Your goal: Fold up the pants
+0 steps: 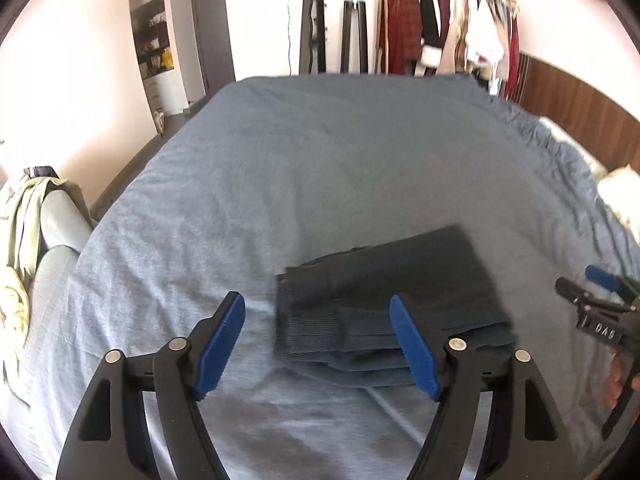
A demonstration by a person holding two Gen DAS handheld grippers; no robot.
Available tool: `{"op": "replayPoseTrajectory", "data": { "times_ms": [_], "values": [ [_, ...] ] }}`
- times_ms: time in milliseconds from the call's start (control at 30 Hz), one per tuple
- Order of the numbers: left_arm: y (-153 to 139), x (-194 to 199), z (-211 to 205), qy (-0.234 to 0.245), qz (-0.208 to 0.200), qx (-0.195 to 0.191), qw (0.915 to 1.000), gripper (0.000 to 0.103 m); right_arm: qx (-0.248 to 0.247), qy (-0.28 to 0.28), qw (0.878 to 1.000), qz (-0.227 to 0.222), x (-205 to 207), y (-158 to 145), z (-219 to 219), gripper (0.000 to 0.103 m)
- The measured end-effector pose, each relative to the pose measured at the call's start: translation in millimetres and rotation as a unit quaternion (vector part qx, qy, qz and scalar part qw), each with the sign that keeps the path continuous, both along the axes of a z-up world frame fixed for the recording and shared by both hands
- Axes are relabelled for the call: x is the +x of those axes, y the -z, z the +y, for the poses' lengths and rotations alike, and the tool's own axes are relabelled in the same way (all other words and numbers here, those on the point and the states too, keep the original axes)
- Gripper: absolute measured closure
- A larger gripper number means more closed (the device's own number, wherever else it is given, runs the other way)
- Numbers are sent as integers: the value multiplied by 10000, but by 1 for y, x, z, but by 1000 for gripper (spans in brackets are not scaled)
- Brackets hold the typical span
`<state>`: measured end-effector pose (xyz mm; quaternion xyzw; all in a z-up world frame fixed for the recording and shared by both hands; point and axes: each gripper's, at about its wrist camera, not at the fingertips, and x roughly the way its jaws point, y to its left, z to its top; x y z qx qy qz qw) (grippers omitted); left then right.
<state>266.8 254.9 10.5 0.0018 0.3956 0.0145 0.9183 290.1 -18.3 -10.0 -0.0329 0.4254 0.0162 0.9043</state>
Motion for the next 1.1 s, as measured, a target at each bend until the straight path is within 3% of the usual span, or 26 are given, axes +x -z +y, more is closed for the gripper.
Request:
{"op": "replayPoseTrajectory", "data": {
  "times_ms": [167,433,633,800,1100],
  "values": [
    [-15,-23,-36,82,-329,-163,9993,18,218,-81,9997,-123,-14,-19,-22,28],
    [1,-55,-97,199,-467,-219,9985,11,340,-169,9985,-385,-50,-28,-55,25],
    [26,-79,-128,180,-692,-172,9973,11,317,-365,9963,-716,-76,-13,-75,23],
    [44,-100,-145,86,-808,-217,9965,11,485,-435,9951,-745,-93,8,-88,23],
    [55,-158,-162,-71,-934,-50,9956,11,794,-451,9910,-984,-139,25,-106,23]
  ]
}}
